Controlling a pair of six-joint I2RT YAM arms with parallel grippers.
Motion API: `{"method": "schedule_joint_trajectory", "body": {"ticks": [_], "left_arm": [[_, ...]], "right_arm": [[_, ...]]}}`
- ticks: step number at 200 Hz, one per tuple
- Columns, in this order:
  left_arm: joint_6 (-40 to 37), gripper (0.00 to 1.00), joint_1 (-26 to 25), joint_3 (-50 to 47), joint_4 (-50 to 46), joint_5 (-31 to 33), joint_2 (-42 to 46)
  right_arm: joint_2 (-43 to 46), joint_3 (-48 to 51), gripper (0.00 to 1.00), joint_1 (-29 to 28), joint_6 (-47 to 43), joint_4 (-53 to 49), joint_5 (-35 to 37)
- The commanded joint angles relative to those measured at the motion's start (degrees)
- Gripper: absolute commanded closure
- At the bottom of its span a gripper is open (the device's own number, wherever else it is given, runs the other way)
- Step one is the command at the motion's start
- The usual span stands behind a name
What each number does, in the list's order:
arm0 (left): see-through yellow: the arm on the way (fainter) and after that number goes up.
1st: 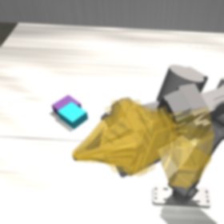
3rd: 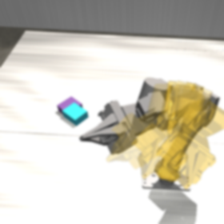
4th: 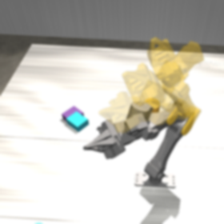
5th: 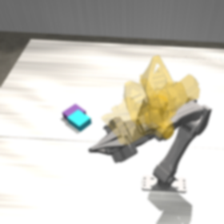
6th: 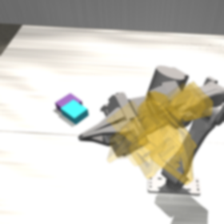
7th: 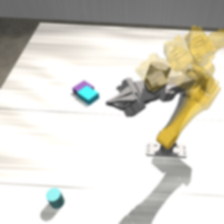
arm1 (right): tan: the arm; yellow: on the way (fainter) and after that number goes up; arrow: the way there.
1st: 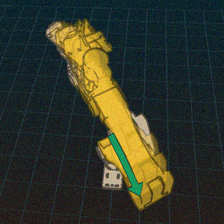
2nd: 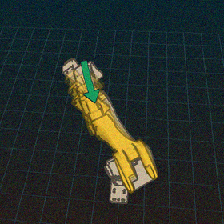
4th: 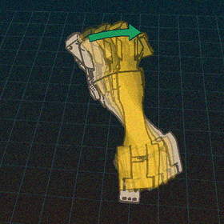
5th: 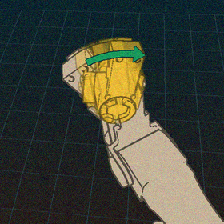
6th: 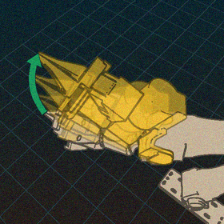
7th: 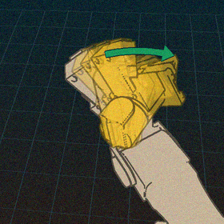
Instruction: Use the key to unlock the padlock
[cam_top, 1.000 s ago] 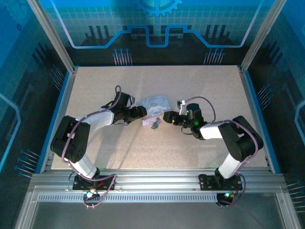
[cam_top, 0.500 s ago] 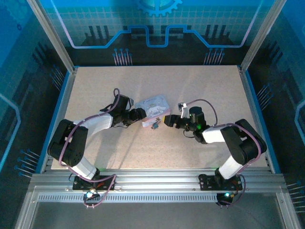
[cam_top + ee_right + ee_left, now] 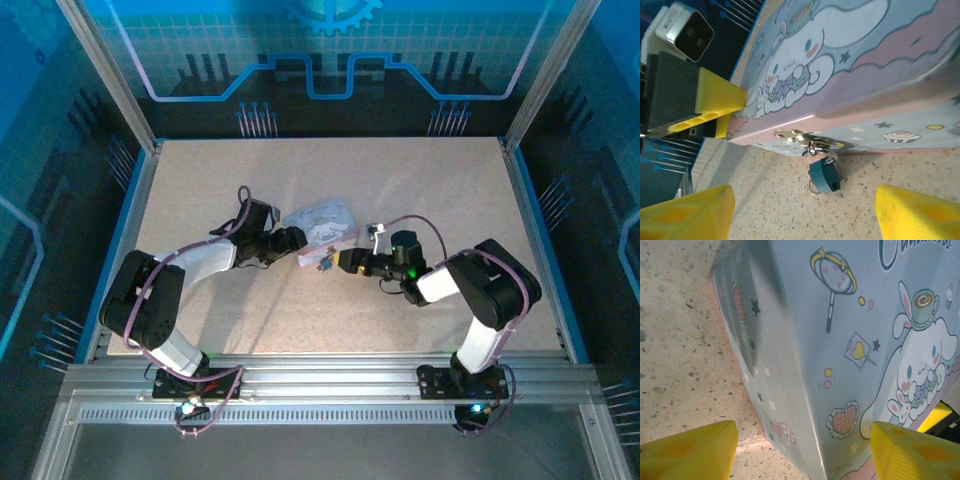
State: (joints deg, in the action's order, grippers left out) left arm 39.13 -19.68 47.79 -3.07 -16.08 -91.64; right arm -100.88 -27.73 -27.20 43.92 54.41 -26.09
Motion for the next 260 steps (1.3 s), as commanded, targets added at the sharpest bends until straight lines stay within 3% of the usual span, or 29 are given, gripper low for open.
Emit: {"method": "schedule_joint_trajectory", "body": {"ticks": [1, 97, 260], "left_arm": [[0.86, 0.29, -0.55, -1.73, -3.26, 1.39, 0.06], [0.92, 0.29, -0.80, -1.72, -3.48, 1.58, 0.32], [1.38, 0.29, -1.41, -2.01, -3.26, 1.88, 0.64]], "right_arm": [[-2.45, -1.91, 0.26, -1.46, 1.05, 4.58, 0.07], [-9.90, -5.38, 0.28, -3.74, 1.98, 8.55, 0.17], [-14.25, -5.39, 0.35, -4.31, 2.20, 18.10, -1.91]]}}
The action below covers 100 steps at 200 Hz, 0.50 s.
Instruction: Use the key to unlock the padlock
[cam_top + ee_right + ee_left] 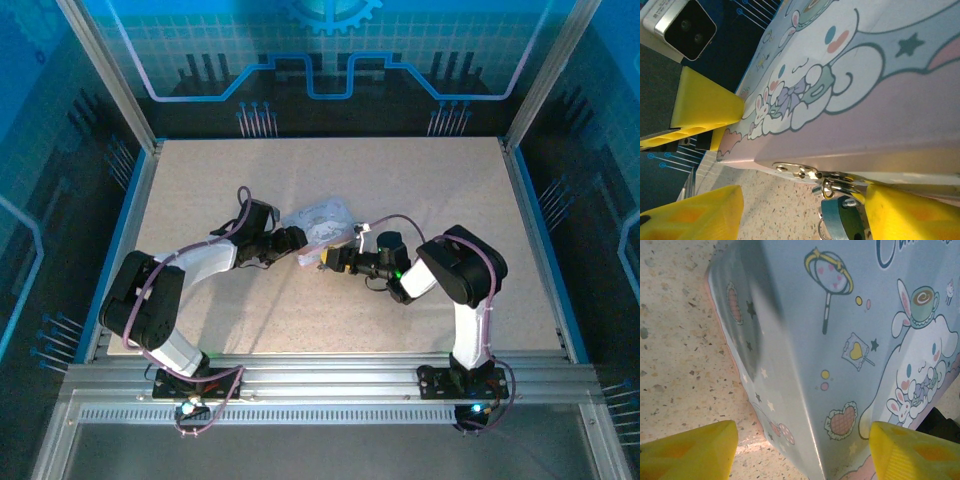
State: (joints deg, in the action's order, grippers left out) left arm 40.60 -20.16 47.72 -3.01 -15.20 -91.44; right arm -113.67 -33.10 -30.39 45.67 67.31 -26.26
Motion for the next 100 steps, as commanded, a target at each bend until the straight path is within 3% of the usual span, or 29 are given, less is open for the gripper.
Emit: {"method": "schedule_joint_trajectory", "body": {"ticks": [1, 100], "left_arm": [[-0.08, 0.29, -0.93, -1.98, -3.37, 1.03, 0.46], [-0.08, 0.29, -0.93, -1.68, -3.50, 1.31, 0.38]], "right_arm": [[-1.42, 0.02, 0.35, -1.19, 0.37, 5.29, -1.75], [-0.63, 0.84, 0.46, -1.08, -0.34, 6.56, -2.61]]}}
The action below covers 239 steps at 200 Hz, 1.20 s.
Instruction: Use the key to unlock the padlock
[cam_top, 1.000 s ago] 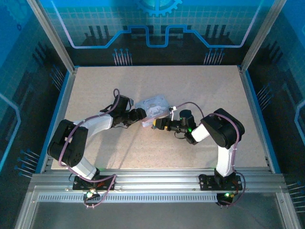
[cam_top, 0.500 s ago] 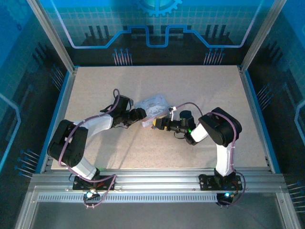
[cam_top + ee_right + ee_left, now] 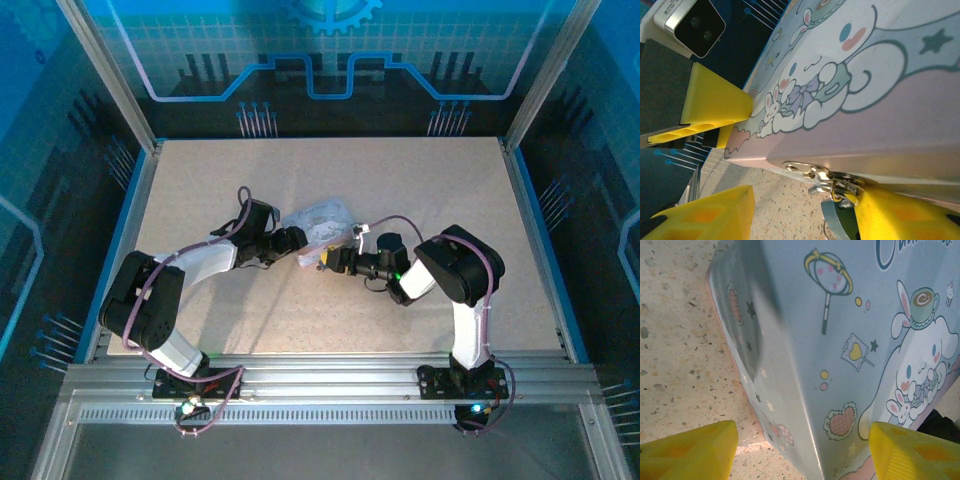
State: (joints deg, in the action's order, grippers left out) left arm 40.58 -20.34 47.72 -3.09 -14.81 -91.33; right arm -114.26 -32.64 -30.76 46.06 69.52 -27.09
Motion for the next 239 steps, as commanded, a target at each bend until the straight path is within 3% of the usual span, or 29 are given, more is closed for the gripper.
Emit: {"method": "schedule_joint_trajectory", "body": {"ticks": [1, 186, 239], "left_arm": [[-0.02, 0.29, -0.76, -1.72, -3.41, 0.92, 0.23], [0.21, 0.29, -0.76, -2.39, -2.80, 0.89, 0.10], [0.38, 0.29, -0.84, -2.55, -2.86, 1.01, 0.23]], "right_arm": [[-0.02, 0.43, 0.46, -0.70, -0.72, 4.42, -1.80], [-0.70, 0.63, 0.67, -0.68, -0.07, 7.03, -3.27], [-1.32, 0.41, 0.82, -0.70, 0.76, 6.88, -2.77]]}}
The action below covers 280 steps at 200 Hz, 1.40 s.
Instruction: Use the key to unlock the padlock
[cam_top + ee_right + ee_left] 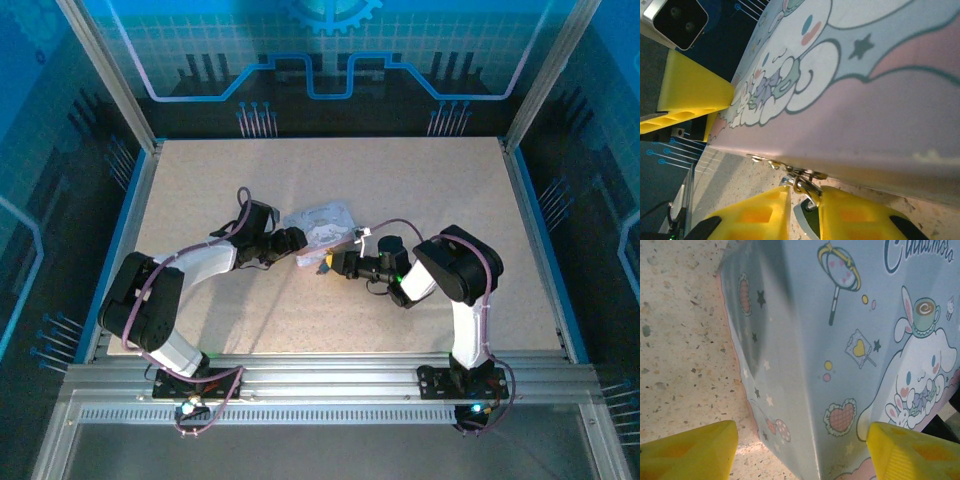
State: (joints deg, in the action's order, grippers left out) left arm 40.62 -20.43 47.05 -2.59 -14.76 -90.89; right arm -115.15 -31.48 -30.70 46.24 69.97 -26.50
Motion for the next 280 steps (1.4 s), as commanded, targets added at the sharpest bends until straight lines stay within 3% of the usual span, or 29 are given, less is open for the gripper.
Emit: {"method": "schedule_joint_trajectory", "body": {"ticks": [1, 42, 91, 280], "left_arm": [[0.34, 0.29, -0.76, -1.92, -3.38, 1.01, -0.19], [0.47, 0.29, -0.76, -2.22, -3.21, 1.19, 0.12], [0.73, 0.30, -0.84, -3.18, -3.30, 1.84, 1.10], [2.80, 0.29, -2.43, -6.18, -1.64, 1.98, 1.94]], "right_arm": [[-0.42, -0.76, 0.82, -0.77, 0.64, 6.41, -3.37], [-0.95, -0.33, 0.93, -0.74, 2.43, 5.80, -1.34], [-0.95, 0.80, 0.99, -0.68, 4.68, 5.57, 0.98], [1.50, 4.50, 1.00, 0.34, 12.88, 7.72, 6.77]]}}
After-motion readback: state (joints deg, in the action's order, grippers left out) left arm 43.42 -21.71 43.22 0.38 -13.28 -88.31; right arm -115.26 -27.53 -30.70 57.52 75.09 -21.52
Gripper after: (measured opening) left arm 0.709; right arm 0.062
